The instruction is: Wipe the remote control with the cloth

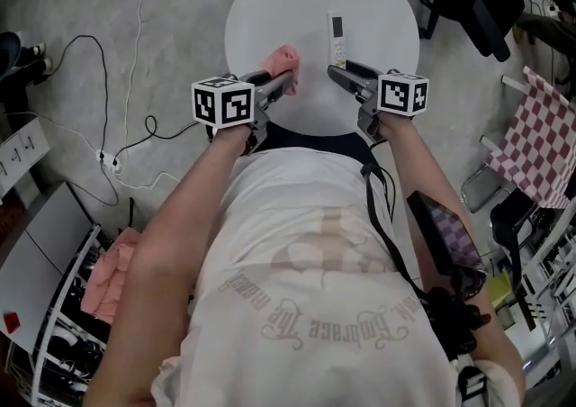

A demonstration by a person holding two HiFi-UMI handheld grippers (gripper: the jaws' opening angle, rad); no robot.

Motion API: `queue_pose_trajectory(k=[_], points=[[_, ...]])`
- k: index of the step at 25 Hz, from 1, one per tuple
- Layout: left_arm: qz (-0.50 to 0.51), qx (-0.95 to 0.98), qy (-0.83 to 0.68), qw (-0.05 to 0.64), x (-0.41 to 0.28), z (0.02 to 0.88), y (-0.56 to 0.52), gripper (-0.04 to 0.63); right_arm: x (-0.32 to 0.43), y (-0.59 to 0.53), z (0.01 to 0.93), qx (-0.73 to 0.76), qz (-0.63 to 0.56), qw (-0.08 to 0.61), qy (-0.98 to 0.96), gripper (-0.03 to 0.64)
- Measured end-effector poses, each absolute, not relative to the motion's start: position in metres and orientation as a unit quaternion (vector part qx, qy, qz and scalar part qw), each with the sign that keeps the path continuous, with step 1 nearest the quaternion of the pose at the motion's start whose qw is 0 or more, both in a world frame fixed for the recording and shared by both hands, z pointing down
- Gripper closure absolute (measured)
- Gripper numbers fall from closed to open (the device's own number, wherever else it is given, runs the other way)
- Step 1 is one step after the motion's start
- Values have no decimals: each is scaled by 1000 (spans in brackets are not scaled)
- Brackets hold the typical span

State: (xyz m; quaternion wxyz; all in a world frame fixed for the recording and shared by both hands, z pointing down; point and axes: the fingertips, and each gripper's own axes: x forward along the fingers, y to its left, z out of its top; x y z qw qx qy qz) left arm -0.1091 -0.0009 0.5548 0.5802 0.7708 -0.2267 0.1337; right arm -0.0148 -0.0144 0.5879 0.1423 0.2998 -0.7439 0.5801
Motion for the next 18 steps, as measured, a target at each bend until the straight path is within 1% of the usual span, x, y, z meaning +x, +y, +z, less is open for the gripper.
queue_pose_trajectory(k=[2,4,10,13,18], points=[[115,767,-215,593,-103,550,-1,563,-24,-16,564,268,582,83,-763,390],[89,766,-196,606,-97,541,0,563,-33,-17,542,240,579,38,-778,390],[17,758,-118,641,-78,506,4,563,-43,-22,502,191,570,-48,-798,390],[-18,754,-90,650,-73,490,4,564,-48,-21,486,166,561,-69,-808,390],[-50,752,-73,654,-70,481,-1,565,-48,-23,483,157,554,-68,-815,390]])
